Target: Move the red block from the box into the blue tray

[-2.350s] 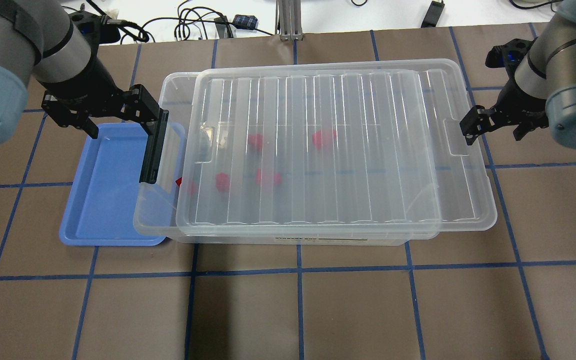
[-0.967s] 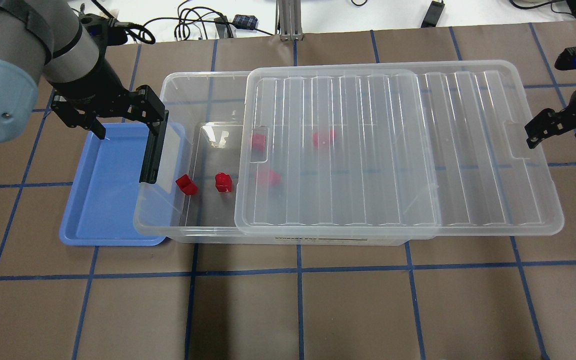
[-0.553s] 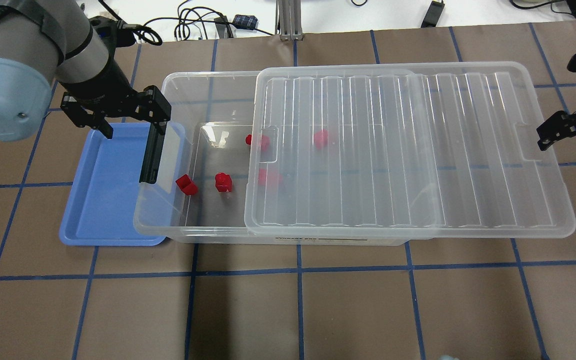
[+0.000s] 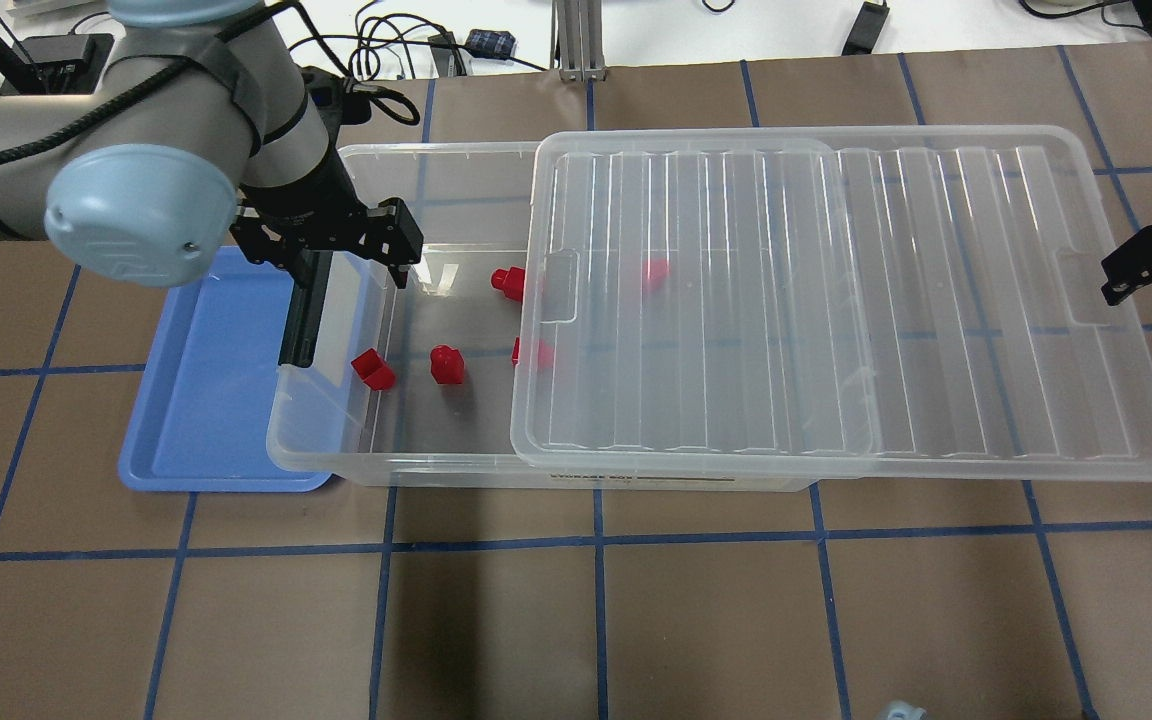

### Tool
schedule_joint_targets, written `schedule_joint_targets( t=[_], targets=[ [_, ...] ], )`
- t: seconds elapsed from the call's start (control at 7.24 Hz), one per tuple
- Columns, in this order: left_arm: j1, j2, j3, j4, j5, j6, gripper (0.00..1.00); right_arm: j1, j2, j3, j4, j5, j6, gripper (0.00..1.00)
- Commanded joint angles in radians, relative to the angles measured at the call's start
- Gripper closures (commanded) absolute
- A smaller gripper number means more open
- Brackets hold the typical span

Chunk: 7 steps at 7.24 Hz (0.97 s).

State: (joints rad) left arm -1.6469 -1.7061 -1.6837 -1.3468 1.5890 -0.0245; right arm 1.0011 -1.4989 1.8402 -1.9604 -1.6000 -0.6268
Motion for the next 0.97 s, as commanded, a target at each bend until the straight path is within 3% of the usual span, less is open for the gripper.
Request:
schedule_joint_targets(
  t=[0.0,0.41,0.83],
  targets=[
    [-0.011,-0.041,-0.091,0.133,-0.035,-0.003,0.0,0.004,-0.003,-0.03,0.002,0.003,0.006,0.0],
    [-0.014,-0.092,-0.122,0.179,-0.038,-0.005,0.0,0.048,-0.009,-0.1,0.015,0.042,0.031,0.0],
    [-0.027,-0.148,-0.18,0.283,-0.067,-0.011,0.0,0.077,-0.018,-0.304,0.303,0.04,0.087,0.0]
  ],
)
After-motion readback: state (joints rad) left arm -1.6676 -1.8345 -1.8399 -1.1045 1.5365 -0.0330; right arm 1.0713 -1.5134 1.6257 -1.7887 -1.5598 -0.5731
